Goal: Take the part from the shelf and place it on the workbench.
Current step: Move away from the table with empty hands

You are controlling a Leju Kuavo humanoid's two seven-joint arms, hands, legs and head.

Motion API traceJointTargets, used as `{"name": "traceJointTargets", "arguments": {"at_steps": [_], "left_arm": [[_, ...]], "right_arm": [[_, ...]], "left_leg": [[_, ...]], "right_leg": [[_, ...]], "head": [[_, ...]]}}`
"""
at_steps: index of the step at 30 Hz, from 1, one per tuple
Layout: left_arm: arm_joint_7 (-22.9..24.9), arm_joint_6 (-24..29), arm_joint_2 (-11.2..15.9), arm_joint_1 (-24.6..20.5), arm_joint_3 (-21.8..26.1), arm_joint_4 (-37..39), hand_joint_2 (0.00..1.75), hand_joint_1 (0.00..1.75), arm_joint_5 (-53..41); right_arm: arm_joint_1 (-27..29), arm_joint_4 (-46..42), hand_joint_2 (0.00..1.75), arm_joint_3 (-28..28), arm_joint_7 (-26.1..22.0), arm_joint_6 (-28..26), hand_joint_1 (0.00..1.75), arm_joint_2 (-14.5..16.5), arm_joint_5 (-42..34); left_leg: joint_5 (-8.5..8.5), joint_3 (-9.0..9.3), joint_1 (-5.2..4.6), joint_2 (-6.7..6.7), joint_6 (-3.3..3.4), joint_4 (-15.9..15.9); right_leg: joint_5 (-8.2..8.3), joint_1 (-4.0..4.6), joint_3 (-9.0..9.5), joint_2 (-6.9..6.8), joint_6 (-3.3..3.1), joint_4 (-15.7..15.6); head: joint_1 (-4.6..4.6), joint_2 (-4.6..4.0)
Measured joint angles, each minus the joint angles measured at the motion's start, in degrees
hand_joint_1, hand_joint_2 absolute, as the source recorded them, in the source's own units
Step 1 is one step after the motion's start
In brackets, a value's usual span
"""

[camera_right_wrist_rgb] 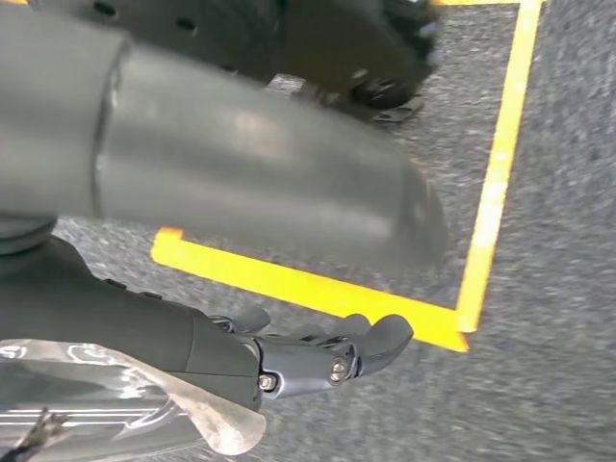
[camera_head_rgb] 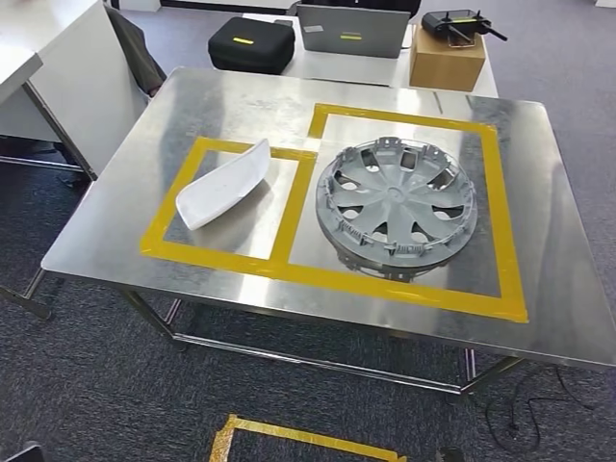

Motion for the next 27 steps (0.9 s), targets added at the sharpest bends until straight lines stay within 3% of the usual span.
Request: {"name": "traceJointTargets", "arguments": {"at_steps": [1, 2, 4, 6, 8, 9, 11, 12, 13, 14, 16, 18, 21, 23, 27], "left_arm": [[2.37, -3.7, 0.11, -0.81, 0.6, 4.94, 1.75, 0.0, 1.05], [5.87, -9.15, 0.27, -1.51, 1.37, 9.49, 1.75, 0.0, 2.11], [12.95, -20.9, 0.65, -2.57, 2.75, 16.34, 1.75, 0.0, 3.86], [15.47, -26.56, 1.08, -3.36, 3.61, 21.63, 1.75, 0.0, 3.61], [15.11, -26.0, 1.43, -4.15, 4.32, 25.7, 1.75, 0.0, 2.65], [14.78, -25.23, 1.58, -4.62, 4.77, 27.41, 1.31, 0.0, 2.14], [14.1, -24.37, 1.92, -5.74, 5.55, 30.6, 0.44, 0.0, 1.13], [13.6, -23.94, 2.13, -6.28, 5.84, 32.18, 0.0, 0.0, 0.28], [13.07, -23.48, 2.32, -6.77, 6.08, 33.69, 0.0, 0.0, -0.68], [12.55, -23.01, 2.5, -7.25, 6.29, 35.07, 0.0, 0.0, -1.66], [11.57, -22.07, 2.85, -8.22, 6.55, 37.6, 0.0, 0.0, -3.63], [10.83, -21.41, 3.21, -9.33, 6.71, 40.09, 0.0, 0.0, -5.2], [9.71, -20.25, 3.64, -11.04, 6.85, 43.83, 0.0, 0.0, -7.4], [8.85, -19.37, 3.88, -12.05, 6.92, 46.16, 0.0, 0.0, -9.11], [7.12, -17.62, 4.4, -14.08, 7.04, 50.77, 0.0, 0.0, -12.55]], "right_arm": [[-0.09, 0.0, 1.75, -0.09, 1.93, 0.06, 0.0, -0.02, -2.22], [-0.17, 0.01, 1.75, -0.16, 4.89, 0.13, 0.0, -0.03, -6.66], [-0.2, 0.02, 1.75, -0.24, 10.55, 0.22, 0.0, -0.04, -19.33], [-0.03, 0.05, 1.75, -0.33, 12.23, 0.23, 0.0, -0.02, -28.79], [0.0, 0.07, 1.75, -0.39, 11.95, 0.2, 0.0, -0.04, -29.81], [-0.01, 0.08, 1.75, -0.42, 11.62, 0.17, 0.0, -0.05, -28.54], [0.09, 0.08, 0.87, -0.45, 10.83, 0.16, 0.0, -0.07, -26.26], [0.17, 0.08, 0.44, -0.48, 10.17, 0.18, 0.0, -0.07, -24.89], [0.25, 0.08, 0.0, -0.5, 9.45, 0.22, 0.0, -0.06, -23.39], [0.3, 0.08, 0.0, -0.52, 8.74, 0.27, 0.0, -0.06, -21.86], [0.29, 0.08, 0.0, -0.52, 7.57, 0.34, 0.0, -0.06, -19.13], [0.12, 0.1, 0.0, -0.53, 6.78, 0.39, 0.0, -0.06, -17.27], [-0.06, 0.13, 0.0, -0.55, 5.58, 0.42, 0.0, -0.06, -14.39], [-0.05, 0.14, 0.0, -0.56, 4.61, 0.44, 0.0, -0.06, -12.11], [-0.03, 0.16, 0.0, -0.56, 2.67, 0.61, 0.0, -0.04, -7.5]], "left_leg": [[0.38, -0.74, 0.01, 0.05, -0.31, 0.43], [0.7, -1.36, -0.03, 0.1, -0.61, 1.02], [1.28, -2.0, -0.15, 0.13, -1.15, 1.96], [1.69, -2.21, 0.01, 0.08, -1.77, 2.29], [-0.49, -2.9, 0.28, -0.07, -2.53, 4.3], [-2.8, -3.74, 0.43, -0.15, -2.88, 6.99], [-7.52, -5.7, 0.65, -0.19, -3.44, 14.39], [-8.64, -6.09, 0.75, -0.2, -3.59, 17.12], [-8.65, -5.65, 0.83, -0.2, -3.63, 18.01], [-7.61, -4.17, 0.88, -0.22, -3.53, 16.59], [-4.58, 0.63, 0.87, -0.33, -2.94, 9.16], [-3.22, 3.93, 0.64, -0.48, -2.26, 3.21], [-3.6, 4.23, 0.46, -0.57, -2.07, 1.34], [-3.75, 3.95, 0.38, -0.6, -2.14, 1.22], [-3.75, 3.79, 0.05, -0.6, -1.69, 1.3]], "right_leg": [[0.76, -0.07, 3.22, 0.01, 0.17, -3.99], [0.36, -0.09, 6.22, 0.07, 0.0, -8.33], [-1.81, 0.04, 9.46, 0.13, -0.91, -13.73], [-2.02, 0.14, 9.3, 0.06, -2.31, -14.41], [-1.28, 0.08, 8.82, 0.0, -3.35, -14.47], [-0.92, 0.05, 8.49, -0.03, -3.6, -14.46], [-0.41, 0.08, 7.84, -0.11, -3.64, -14.37], [-0.23, 0.1, 7.59, -0.19, -3.56, -14.32], [-0.1, 0.11, 7.42, -0.27, -3.46, -14.27], [-0.02, 0.1, 7.36, -0.33, -3.38, -14.24], [0.02, 0.1, 7.52, -0.35, -3.16, -14.2], [0.09, 0.18, 7.34, -0.34, -2.65, -14.12], [0.08, 0.26, 7.02, -0.33, -2.35, -13.67], [0.16, 0.15, 6.83, -0.33, -2.4, -13.58], [0.41, -0.17, 6.47, -0.31, -1.87, -13.89]], "head": [[0.07, 0.0], [0.1, 0.0], [0.09, 0.0], [0.09, 0.0], [-0.07, 0.0], [-0.21, 0.0], [-0.39, 0.0], [-0.4, 0.0], [-0.4, 0.0], [-0.41, 0.0], [-0.41, 0.0], [-0.36, 0.0], [-0.32, 0.0], [-0.27, 0.0], [-0.31, 0.0]]}}
